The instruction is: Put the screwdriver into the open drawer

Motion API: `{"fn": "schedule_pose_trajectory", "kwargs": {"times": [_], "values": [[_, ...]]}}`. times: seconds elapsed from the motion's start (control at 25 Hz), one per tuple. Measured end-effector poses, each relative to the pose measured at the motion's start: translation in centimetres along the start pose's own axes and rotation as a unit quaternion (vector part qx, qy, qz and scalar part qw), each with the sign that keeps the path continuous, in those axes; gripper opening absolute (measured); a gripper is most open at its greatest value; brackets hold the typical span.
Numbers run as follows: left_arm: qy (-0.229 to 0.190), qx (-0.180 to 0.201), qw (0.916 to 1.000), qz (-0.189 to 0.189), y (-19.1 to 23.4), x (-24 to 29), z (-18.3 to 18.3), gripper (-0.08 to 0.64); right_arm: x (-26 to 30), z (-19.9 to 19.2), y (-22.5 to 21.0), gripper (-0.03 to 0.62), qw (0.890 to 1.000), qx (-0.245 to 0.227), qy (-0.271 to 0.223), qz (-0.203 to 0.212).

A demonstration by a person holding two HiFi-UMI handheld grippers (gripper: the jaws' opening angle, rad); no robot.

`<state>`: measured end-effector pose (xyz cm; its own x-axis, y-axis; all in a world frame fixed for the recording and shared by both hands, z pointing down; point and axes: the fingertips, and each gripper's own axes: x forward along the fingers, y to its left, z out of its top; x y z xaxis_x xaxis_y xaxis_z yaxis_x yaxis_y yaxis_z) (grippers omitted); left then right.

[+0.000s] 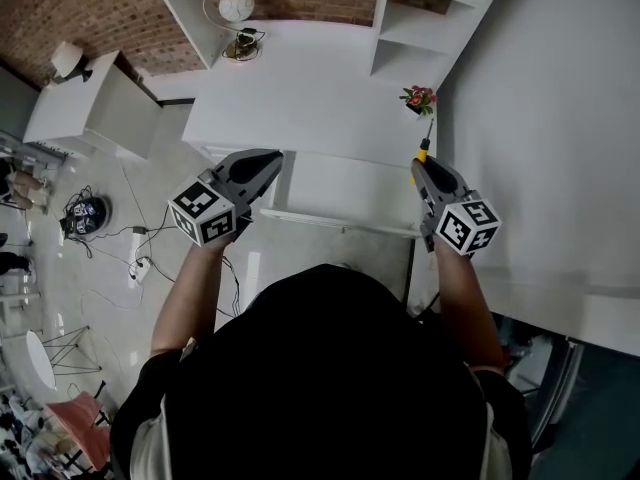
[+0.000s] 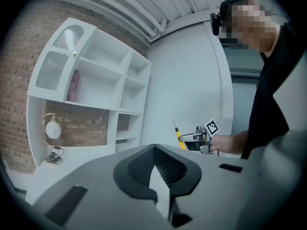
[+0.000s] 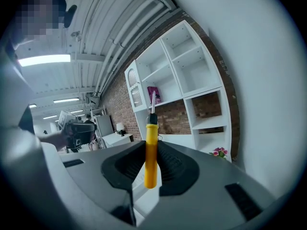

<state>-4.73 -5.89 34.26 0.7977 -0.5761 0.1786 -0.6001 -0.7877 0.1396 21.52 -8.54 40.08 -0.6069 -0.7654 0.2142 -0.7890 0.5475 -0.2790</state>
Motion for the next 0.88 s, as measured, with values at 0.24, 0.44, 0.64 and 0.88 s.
{"fn": "schedule_pose_trajectory", "kwargs": {"times": [0.24, 0.44, 0.64, 0.88], "values": [[0.003, -0.002, 0.9999, 0.012, -0.2, 1.4, -0.5, 0.017, 0.1, -0.6, -2.0, 0.083, 1.000, 0.007, 0.001, 0.006], [0.001, -0.004, 0.9998, 0.018, 0.0, 1.4, -0.3, 0.017, 0.2, 0.4, -2.2, 0.083, 1.000, 0.005, -0.003, 0.009], [0.000, -0.002, 0.9999, 0.016, -0.2, 1.5, -0.1, 0.016, 0.2, 0.5, -2.3, 0.083, 1.000, 0.006, -0.003, 0.008], [-0.006, 0.001, 0.9999, 0.008, 0.5, 1.4, 0.4, 0.016, 0.3, 1.5, -1.9, 0.083, 1.000, 0.000, -0.009, 0.002]]}}
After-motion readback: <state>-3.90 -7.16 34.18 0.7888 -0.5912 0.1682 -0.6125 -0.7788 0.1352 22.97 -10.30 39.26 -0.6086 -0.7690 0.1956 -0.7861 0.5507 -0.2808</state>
